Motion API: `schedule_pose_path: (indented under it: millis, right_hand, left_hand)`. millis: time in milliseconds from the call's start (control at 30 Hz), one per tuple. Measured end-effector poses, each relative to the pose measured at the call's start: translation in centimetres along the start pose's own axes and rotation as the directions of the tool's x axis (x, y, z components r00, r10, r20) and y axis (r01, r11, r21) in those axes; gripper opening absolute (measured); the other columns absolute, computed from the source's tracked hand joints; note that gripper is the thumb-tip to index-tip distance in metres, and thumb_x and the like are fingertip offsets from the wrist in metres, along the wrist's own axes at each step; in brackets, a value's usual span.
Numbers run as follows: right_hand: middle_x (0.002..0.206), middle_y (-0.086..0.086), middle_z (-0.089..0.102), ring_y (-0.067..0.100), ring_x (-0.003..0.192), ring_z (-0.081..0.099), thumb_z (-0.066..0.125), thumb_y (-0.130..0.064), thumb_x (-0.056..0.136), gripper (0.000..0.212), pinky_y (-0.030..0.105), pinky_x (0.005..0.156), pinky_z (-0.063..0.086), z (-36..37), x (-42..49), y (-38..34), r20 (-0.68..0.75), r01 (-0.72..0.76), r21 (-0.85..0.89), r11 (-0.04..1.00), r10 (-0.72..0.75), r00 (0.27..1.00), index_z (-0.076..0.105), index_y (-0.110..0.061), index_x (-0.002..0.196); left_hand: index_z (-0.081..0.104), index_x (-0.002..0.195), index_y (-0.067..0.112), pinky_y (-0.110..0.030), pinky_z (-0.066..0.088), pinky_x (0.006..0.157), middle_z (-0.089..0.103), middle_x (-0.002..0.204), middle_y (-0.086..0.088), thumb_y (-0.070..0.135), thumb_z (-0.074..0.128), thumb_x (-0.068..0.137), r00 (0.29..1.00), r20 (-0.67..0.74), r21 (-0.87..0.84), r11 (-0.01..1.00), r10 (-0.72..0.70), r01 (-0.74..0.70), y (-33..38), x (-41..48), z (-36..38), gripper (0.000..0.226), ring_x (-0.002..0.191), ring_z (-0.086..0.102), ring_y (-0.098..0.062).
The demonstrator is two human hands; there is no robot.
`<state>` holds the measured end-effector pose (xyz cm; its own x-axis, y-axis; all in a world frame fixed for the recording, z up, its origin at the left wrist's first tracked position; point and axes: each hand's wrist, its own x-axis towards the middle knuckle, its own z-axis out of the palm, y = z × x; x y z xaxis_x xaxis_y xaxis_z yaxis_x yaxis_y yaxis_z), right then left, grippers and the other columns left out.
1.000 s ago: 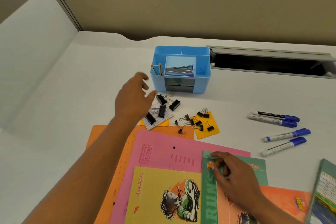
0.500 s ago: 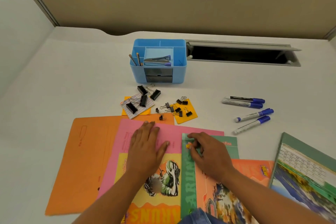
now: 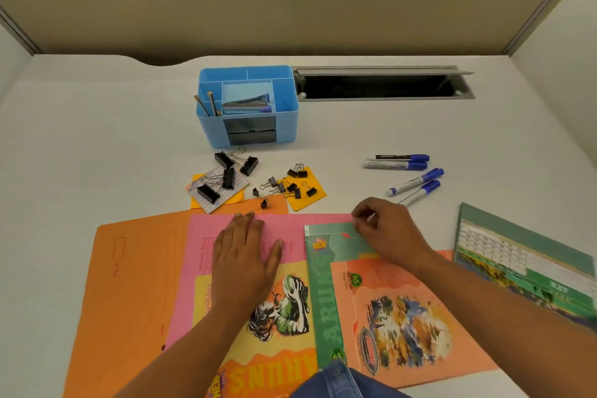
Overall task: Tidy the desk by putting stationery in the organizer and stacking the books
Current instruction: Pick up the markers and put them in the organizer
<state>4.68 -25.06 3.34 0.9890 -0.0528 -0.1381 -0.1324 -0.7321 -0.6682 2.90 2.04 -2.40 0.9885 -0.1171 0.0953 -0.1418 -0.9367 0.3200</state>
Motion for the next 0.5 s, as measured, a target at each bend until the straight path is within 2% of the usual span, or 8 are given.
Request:
schedule_pose_path:
  millis: [67, 133, 200, 267, 367, 500]
  right_hand:
    - [0.082, -0.007, 0.068, 0.007, 0.074, 0.062, 0.068, -0.016, 0.083, 0.005, 0.024, 0.072, 0.05, -2.0, 1.4, 1.8, -0.18, -0.165, 0.029, 0.986, 0.168, 0.969, 0.067, -0.021, 0.084]
    - [0.08, 0.0, 0.069, 0.02, 0.077, 0.066, 0.066, -0.019, 0.081, 0.003, 0.034, 0.074, 0.054, -3.6, 2.9, 4.0, -0.312, -0.358, 0.107, 0.928, 0.373, 0.874, 0.065, -0.018, 0.078]
    - [0.079, 0.006, 0.068, 0.029, 0.077, 0.068, 0.067, -0.025, 0.078, 0.011, 0.039, 0.073, 0.056, -4.7, 4.1, 6.1, -0.357, -0.506, 0.172, 0.845, 0.532, 0.768, 0.063, -0.015, 0.078]
    - [0.085, 0.01, 0.069, 0.032, 0.079, 0.069, 0.072, -0.034, 0.075, 0.03, 0.037, 0.072, 0.056, -5.2, 5.0, 7.5, -0.331, -0.6, 0.218, 0.77, 0.637, 0.696, 0.06, -0.011, 0.091]
    - [0.099, 0.013, 0.066, 0.032, 0.085, 0.068, 0.076, -0.042, 0.07, 0.06, 0.038, 0.074, 0.056, -5.3, 5.9, 8.5, -0.298, -0.641, 0.266, 0.72, 0.694, 0.655, 0.048, -0.009, 0.112]
    - [0.094, 0.01, 0.064, 0.029, 0.081, 0.067, 0.077, -0.037, 0.072, 0.056, 0.033, 0.067, 0.052, -5.8, 6.2, 9.0, -0.305, -0.625, 0.267, 0.733, 0.68, 0.667, 0.047, -0.009, 0.11]
  left_hand:
    - [0.054, 0.126, 0.013, -0.045, 0.031, 0.111, 0.049, 0.14, -0.007, 0.056, 0.039, 0.093, 1.0, -0.007, -0.012, 1.0, 0.012, -0.012, -0.1, 0.0, 0.0, 0.056, 0.135, 0.039, -0.026]
    - [0.054, 0.126, 0.013, -0.045, 0.031, 0.111, 0.049, 0.139, -0.007, 0.057, 0.037, 0.093, 1.0, -0.009, -0.013, 1.0, 0.018, -0.018, -0.1, 0.0, 0.0, 0.057, 0.135, 0.039, -0.026]
    - [0.053, 0.126, 0.014, -0.045, 0.031, 0.111, 0.049, 0.139, -0.007, 0.057, 0.037, 0.093, 1.0, -0.003, -0.009, 1.0, 0.015, -0.015, -0.1, 0.0, -0.1, 0.057, 0.135, 0.038, -0.026]
    - [0.053, 0.126, 0.014, -0.044, 0.03, 0.111, 0.049, 0.14, -0.006, 0.057, 0.037, 0.093, 1.0, -0.003, -0.006, 1.0, 0.009, -0.009, 0.0, 0.0, 0.0, 0.057, 0.135, 0.038, -0.025]
    - [0.054, 0.126, 0.014, -0.044, 0.031, 0.111, 0.049, 0.14, -0.005, 0.057, 0.037, 0.093, 1.0, 0.001, -0.012, 1.0, -0.012, 0.012, 0.1, -0.1, 0.0, 0.057, 0.135, 0.039, -0.024]
    - [0.054, 0.126, 0.014, -0.045, 0.034, 0.11, 0.05, 0.139, -0.005, 0.056, 0.039, 0.092, 1.0, 0.001, -0.006, 1.0, -0.023, 0.023, 0.3, 0.0, 0.0, 0.056, 0.134, 0.04, -0.025]
